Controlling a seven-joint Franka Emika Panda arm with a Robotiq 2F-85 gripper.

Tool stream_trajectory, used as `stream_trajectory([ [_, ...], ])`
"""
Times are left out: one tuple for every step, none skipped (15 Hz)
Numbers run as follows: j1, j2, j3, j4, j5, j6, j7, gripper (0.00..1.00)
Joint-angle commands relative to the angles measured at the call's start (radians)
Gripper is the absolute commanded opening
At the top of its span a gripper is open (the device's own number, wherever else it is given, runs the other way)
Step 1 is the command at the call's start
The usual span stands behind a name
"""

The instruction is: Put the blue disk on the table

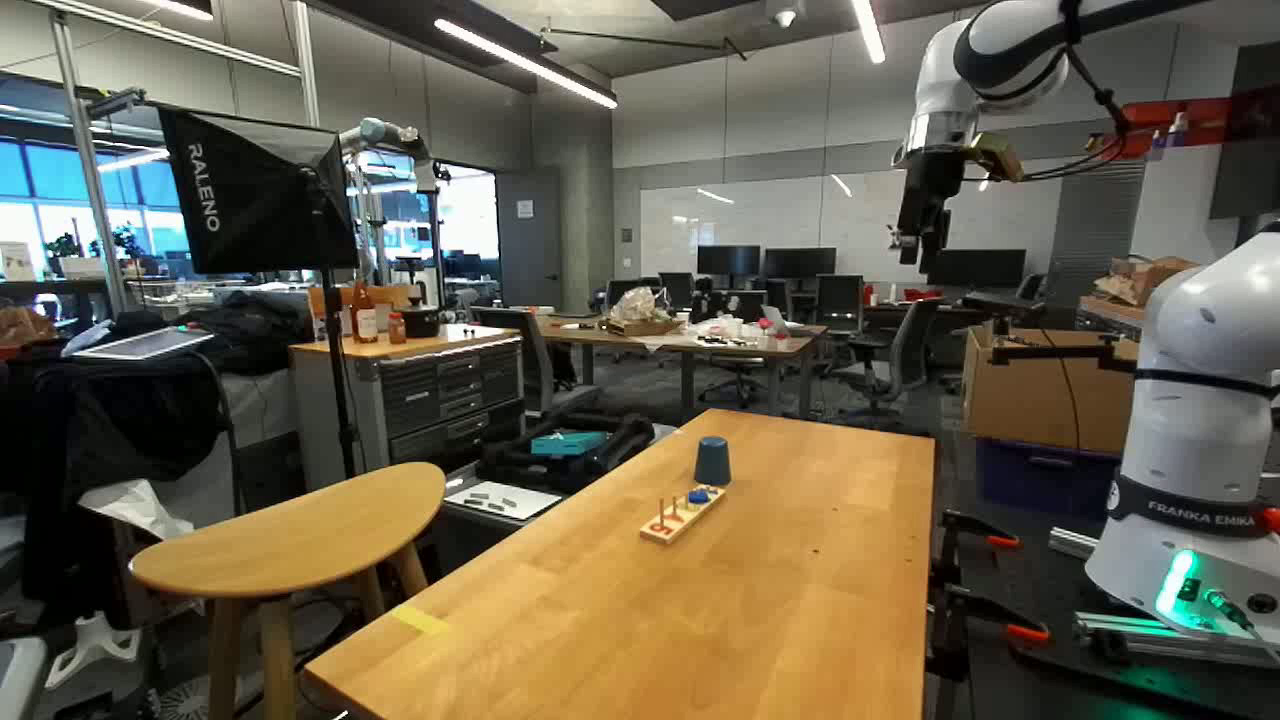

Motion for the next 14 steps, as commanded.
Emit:
stream_trajectory([
  [-0.014,0.003,0.01,0.006,0.008,-0.002,-0.008,1.0],
  [-0.014,0.002,0.009,0.01,0.008,-0.002,-0.008,1.0],
  [-0.013,0.0,0.009,0.014,0.007,-0.002,-0.008,1.0],
  [-0.013,0.0,0.009,0.015,0.007,-0.002,-0.008,1.0],
  [-0.013,0.0,0.009,0.015,0.007,-0.002,-0.008,1.0],
  [-0.013,0.0,0.009,0.015,0.007,-0.002,-0.008,1.0],
  [-0.013,0.0,0.009,0.015,0.007,-0.002,-0.008,1.0],
  [-0.008,-0.003,0.024,-0.006,-0.007,0.023,-0.012,1.0],
  [-0.002,0.003,0.037,-0.025,-0.006,0.061,-0.007,1.0],
  [0.012,0.027,0.059,-0.05,-0.006,0.125,0.001,1.0],
  [0.021,0.051,0.079,-0.074,-0.009,0.199,0.007,1.0],
  [0.034,0.096,0.1,-0.094,-0.004,0.277,0.018,1.0],
  [0.043,0.143,0.12,-0.109,-0.002,0.344,0.029,1.0],
  [0.053,0.202,0.14,-0.122,0.001,0.424,0.045,1.0],
])
